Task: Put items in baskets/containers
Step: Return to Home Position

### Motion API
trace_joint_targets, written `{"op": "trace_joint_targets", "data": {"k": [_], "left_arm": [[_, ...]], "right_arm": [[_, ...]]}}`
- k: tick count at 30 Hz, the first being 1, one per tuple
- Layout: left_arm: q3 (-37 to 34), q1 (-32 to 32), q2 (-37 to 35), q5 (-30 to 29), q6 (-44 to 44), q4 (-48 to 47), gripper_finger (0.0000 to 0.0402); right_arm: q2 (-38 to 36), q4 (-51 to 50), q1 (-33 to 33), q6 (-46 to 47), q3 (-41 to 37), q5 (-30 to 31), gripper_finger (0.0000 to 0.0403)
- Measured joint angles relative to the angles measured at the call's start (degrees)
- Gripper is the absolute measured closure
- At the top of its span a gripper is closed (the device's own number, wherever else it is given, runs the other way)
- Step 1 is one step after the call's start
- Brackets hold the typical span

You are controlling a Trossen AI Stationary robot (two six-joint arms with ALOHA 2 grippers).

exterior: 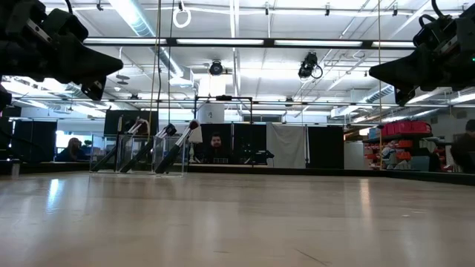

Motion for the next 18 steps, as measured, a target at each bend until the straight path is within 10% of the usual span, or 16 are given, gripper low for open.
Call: {"op": "trace_joint_targets", "data": {"k": [18], "left_arm": [[0.0,-0.1,-1.0,1.1,5.0,-0.8,0.0381]], "right_arm": [[0.0,0.0,0.0,0.0,0.0,0.0,0.0380]]}}
